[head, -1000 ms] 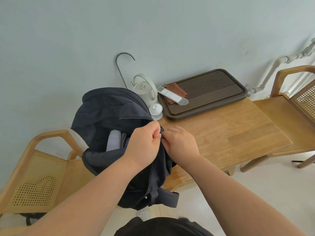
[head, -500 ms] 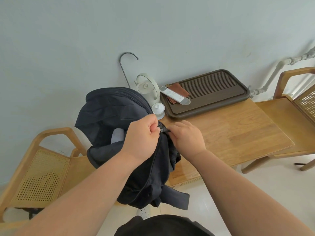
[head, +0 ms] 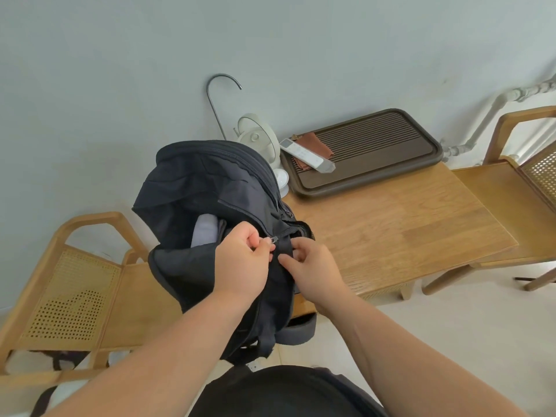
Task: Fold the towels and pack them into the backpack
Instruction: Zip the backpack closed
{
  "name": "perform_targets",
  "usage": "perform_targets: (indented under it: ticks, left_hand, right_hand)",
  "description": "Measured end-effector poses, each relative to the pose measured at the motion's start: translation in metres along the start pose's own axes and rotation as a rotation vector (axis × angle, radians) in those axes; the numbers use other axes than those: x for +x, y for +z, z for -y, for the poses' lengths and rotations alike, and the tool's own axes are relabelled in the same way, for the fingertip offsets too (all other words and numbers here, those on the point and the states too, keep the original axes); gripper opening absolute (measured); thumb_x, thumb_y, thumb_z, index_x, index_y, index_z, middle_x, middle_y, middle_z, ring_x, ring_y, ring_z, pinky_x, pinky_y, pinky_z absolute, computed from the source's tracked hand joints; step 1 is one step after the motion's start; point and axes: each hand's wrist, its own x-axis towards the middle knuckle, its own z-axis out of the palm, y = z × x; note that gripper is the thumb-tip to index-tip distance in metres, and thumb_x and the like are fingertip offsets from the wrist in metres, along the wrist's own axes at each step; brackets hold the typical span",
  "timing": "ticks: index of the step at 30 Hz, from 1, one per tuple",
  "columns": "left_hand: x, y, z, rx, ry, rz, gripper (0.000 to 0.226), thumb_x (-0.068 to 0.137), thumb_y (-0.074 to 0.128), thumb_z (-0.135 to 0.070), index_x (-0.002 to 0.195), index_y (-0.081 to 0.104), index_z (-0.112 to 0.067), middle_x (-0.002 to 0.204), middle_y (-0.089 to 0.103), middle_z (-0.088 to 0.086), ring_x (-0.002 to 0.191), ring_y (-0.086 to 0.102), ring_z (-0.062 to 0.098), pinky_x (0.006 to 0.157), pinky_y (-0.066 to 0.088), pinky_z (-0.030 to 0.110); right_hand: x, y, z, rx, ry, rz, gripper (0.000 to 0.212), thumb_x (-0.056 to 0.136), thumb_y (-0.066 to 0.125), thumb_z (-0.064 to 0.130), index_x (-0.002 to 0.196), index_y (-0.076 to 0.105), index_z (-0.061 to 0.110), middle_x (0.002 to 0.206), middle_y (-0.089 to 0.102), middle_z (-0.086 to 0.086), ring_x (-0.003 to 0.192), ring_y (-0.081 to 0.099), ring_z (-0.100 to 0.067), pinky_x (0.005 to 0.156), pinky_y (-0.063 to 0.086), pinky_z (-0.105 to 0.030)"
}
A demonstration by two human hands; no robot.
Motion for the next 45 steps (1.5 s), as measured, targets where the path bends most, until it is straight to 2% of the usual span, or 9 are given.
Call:
perform_targets:
  ticks: [4,10,14,17,20,26,34,40,45]
  left_hand:
    - [-0.004,-0.002,-0.009,0.075,0.046,-0.077,0.033,0.094,0.058,-0.01,0.07,0.037,-0.016,0.072,0.067,0.0,0.08,0.072,0.006,0.073,0.057,0.048]
    - [0.005,-0.022,-0.018,0.137,0.087,-0.176,0.031,0.096,0.054,-0.005,0.071,0.036,-0.013,0.073,0.06,0.003,0.079,0.066,0.017,0.069,0.051,0.043]
    - [0.001,-0.025,-0.017,0.083,0.142,-0.219,0.034,0.097,0.055,-0.005,0.071,0.036,-0.017,0.074,0.055,0.007,0.077,0.062,0.019,0.069,0.051,0.04]
    - [0.002,-0.029,-0.019,0.06,0.219,-0.186,0.031,0.096,0.056,-0.002,0.074,0.039,-0.015,0.073,0.056,0.003,0.075,0.061,0.011,0.07,0.051,0.029]
    - [0.003,-0.035,-0.022,0.075,0.325,-0.139,0.026,0.096,0.056,0.0,0.077,0.04,-0.009,0.071,0.054,0.004,0.071,0.059,0.02,0.068,0.051,0.037]
    - [0.008,-0.053,-0.031,0.199,0.417,-0.108,0.028,0.096,0.06,-0.008,0.079,0.041,-0.017,0.064,0.056,0.008,0.064,0.063,0.026,0.065,0.054,0.048]
    - [0.014,-0.079,-0.043,0.11,0.292,-0.065,0.044,0.093,0.064,-0.01,0.068,0.035,-0.032,0.072,0.063,0.005,0.078,0.072,0.017,0.074,0.058,0.05]
    - [0.012,-0.076,-0.052,0.013,0.291,-0.01,0.039,0.093,0.064,-0.002,0.072,0.038,-0.022,0.069,0.066,0.002,0.074,0.072,0.01,0.071,0.055,0.031]
    - [0.005,-0.075,-0.052,0.046,0.318,0.031,0.037,0.092,0.064,-0.003,0.074,0.04,-0.024,0.069,0.065,0.002,0.075,0.071,0.007,0.074,0.059,0.037]
  right_hand:
    - [0.0,0.014,0.017,0.329,0.212,-0.056,0.01,0.089,0.063,0.019,0.094,0.07,0.013,0.074,0.071,-0.007,0.071,0.067,-0.029,0.07,0.059,-0.042]
    - [-0.005,0.019,0.036,0.543,0.202,0.148,0.027,0.097,0.045,0.016,0.096,0.051,-0.01,0.085,0.05,-0.009,0.078,0.045,-0.025,0.065,0.056,-0.035]
    - [-0.008,0.017,0.047,0.255,0.087,0.062,0.02,0.095,0.064,0.022,0.078,0.062,0.011,0.071,0.062,-0.012,0.069,0.061,-0.019,0.065,0.058,-0.03]
    - [-0.001,0.007,0.049,-0.188,-0.166,-0.212,0.015,0.086,0.074,0.037,0.096,0.067,0.028,0.085,0.064,0.009,0.079,0.06,-0.006,0.07,0.049,-0.019]
    - [0.013,0.005,0.048,-0.417,-0.445,-0.153,0.028,0.09,0.07,0.033,0.117,0.072,0.025,0.106,0.065,0.009,0.1,0.057,-0.015,0.086,0.047,-0.027]
    - [0.027,0.004,0.051,-0.717,-0.675,-0.261,0.008,0.089,0.069,0.025,0.085,0.07,0.018,0.079,0.063,0.004,0.078,0.054,-0.021,0.062,0.048,-0.037]
    - [0.035,-0.037,0.032,-0.797,-0.501,-0.291,0.013,0.093,0.064,0.028,0.084,0.068,0.02,0.078,0.059,0.008,0.078,0.05,-0.02,0.062,0.041,-0.031]
    - [0.011,-0.028,0.063,-0.528,-0.746,-0.131,0.032,0.091,0.068,0.032,0.12,0.071,0.019,0.109,0.068,0.007,0.1,0.053,-0.014,0.088,0.042,-0.024]
    - [0.018,-0.022,0.062,-0.598,-0.817,-0.189,0.009,0.088,0.073,0.025,0.094,0.074,0.018,0.088,0.068,0.006,0.082,0.054,-0.02,0.073,0.049,-0.035]
